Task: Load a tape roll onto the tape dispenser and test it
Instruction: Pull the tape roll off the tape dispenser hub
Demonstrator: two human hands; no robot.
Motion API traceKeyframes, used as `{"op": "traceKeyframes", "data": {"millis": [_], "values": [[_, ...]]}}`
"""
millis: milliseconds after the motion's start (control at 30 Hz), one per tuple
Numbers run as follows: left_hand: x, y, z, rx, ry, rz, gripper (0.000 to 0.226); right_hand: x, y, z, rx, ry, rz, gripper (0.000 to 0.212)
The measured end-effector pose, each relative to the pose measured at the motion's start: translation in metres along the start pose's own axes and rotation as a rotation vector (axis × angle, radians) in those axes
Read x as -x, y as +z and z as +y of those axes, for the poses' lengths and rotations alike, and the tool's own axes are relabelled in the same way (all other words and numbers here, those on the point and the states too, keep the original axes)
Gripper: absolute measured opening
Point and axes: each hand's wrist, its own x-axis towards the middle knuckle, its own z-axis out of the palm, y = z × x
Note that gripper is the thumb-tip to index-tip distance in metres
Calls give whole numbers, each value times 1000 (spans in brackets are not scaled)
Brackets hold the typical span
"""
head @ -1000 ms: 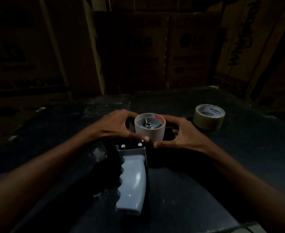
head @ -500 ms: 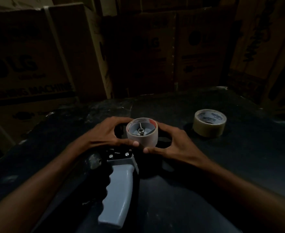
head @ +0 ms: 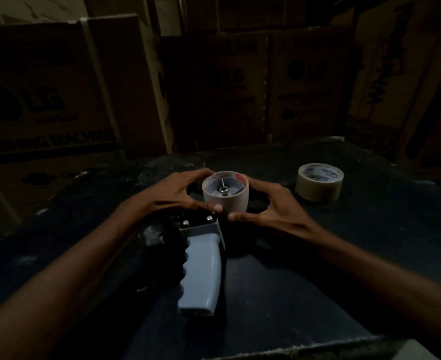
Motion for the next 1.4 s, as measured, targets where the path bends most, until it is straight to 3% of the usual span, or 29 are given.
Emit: {"op": "traceKeyframes", "data": {"millis": [200,433,667,733,833,967,1033,1167,1400], "values": [[-8,3,-6,19,-2,-28,81,2,-1,-2,71,-29,-6,85],[-15,0,-9,34,-8,-70,50,6,2,-8,76,-77,46,73],[-12,6,-4,-60,-21,-62,79,4,-4,2,38,27,8,78],[-10,6,-1,-52,-19,-49,82,0,-5,0,-87,111,-40,65],[-13,7,1,-55,-57,-66,76,-13,-11,-9,-401,258,-98,19],[-19,7,4,320,-209,-37,25,-21,-15,-11,-418,505,-23,37],[-20,5,7,323,-197,-38,32,-23,-16,-13,-372,569,-37,33],[-23,6,15,63,-215,-71,30,-25,-21,-17,-440,630,-18,37],[-28,8,17,101,-302,26,32,-29,-13,-21,-205,710,112,43]]}}
